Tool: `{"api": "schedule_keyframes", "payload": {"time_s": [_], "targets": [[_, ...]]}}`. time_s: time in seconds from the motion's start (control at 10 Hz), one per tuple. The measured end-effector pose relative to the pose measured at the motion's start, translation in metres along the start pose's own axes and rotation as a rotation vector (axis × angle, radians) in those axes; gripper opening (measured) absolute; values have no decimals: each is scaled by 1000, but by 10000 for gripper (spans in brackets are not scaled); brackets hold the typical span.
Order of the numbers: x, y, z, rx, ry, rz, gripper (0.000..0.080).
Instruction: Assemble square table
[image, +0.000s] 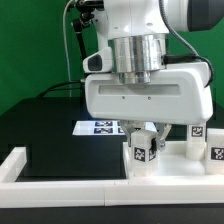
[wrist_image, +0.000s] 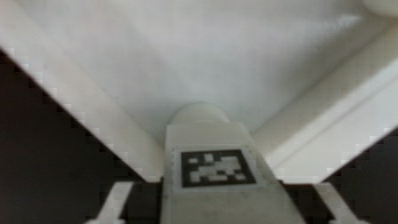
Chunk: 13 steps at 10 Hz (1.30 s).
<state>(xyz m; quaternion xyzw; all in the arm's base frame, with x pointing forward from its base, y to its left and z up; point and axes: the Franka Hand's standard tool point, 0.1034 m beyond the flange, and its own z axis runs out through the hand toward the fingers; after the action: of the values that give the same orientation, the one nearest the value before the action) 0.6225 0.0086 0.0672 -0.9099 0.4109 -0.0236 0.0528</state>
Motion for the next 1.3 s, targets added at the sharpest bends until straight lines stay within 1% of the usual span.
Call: {"api": "schedule_keyframes", "payload": {"time_s": [0.2,0.3,0.4,0.5,0.7,0.9,1.0,1.1,1.3], "targets": [[-3,-2,1,1,-7,347,291],[-4,-3,2,12,-19,514,291],[-2,-2,2,33,-35,620,291],[-2,-2,2,36,-41,695,291],[-3,-3,2,36,-43,769,291],[-2,-3,2,37,-50,931,291],[0,-2,2,52,-46,1038,291],[0,-2,2,70,-24,1041,291],[-1,-2,3,67,-25,1004,300]]}}
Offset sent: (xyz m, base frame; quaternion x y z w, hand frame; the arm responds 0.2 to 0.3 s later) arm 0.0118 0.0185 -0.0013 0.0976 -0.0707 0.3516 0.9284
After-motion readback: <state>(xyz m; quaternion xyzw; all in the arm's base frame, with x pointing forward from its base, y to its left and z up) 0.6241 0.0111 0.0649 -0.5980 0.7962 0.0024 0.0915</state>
